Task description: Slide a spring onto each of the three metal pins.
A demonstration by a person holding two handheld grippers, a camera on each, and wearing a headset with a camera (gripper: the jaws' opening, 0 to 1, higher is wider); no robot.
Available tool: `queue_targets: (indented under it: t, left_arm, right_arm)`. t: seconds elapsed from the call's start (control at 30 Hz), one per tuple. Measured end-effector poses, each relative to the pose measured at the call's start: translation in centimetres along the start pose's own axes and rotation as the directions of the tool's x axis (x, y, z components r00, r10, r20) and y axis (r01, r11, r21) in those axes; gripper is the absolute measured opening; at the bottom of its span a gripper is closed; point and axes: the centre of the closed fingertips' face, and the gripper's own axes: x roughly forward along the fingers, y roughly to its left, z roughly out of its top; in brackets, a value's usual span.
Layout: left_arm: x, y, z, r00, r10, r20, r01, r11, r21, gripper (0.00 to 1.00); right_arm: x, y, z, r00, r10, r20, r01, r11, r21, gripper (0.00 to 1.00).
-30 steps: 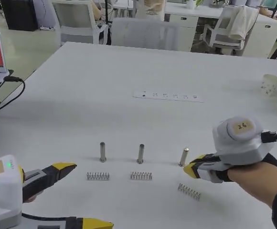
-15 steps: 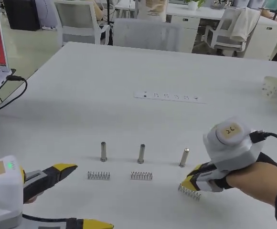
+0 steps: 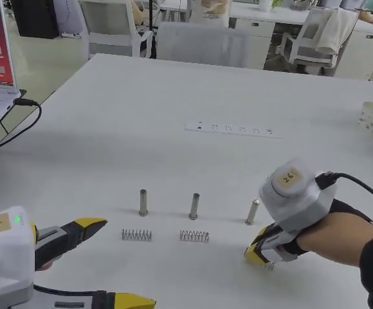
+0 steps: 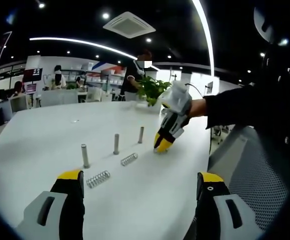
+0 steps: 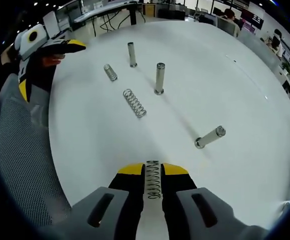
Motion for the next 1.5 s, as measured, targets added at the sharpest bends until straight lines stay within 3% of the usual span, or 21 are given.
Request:
queue_targets:
  t: [0.57, 0.83, 0.97, 1.23, 1.5]
  left_arm:
    - [-0.2, 0.3, -0.5, 0.9999, 0.011, -0.001, -0.011, 1.000, -0.015, 0.90]
    - [-0.1, 0.3, -0.2, 1.0000, 0.008, -0.002, -0.008, 1.000, -0.008, 0.90]
    - [0.0, -0.2, -0.1, 1.0000, -0.001, -0.004, 0.001, 1.000, 0.001, 0.90]
    - [-0.1, -0.6, 0.5, 0.9999, -0.010, 0.003, 0.010, 1.000, 0.015, 0.90]
    - [0.0, -0.9, 0.6, 0.9999, -0.015, 0.002, 0.015, 1.000, 0.019, 0.90]
  right_arm:
    - [0.8, 0.0, -0.2, 0.9946, 0.024, -0.101, -0.030, 0.998, -0.061, 0.08]
    - [0.9, 0.3, -0.3, 0.9882, -0.015, -0.152, 0.001, 0.996, -0.094, 0.08]
    - [0.7, 0.2, -0.4, 0.9911, -0.023, -0.131, 0.014, 0.998, -0.068, 0.08]
    - [0.5, 0.5, -0.4, 0.9991, -0.029, -0.031, 0.029, 1.000, 0.006, 0.08]
    - [-1.0, 1.0, 1.3, 0.9951, -0.050, 0.085, 0.047, 0.998, 0.038, 0.08]
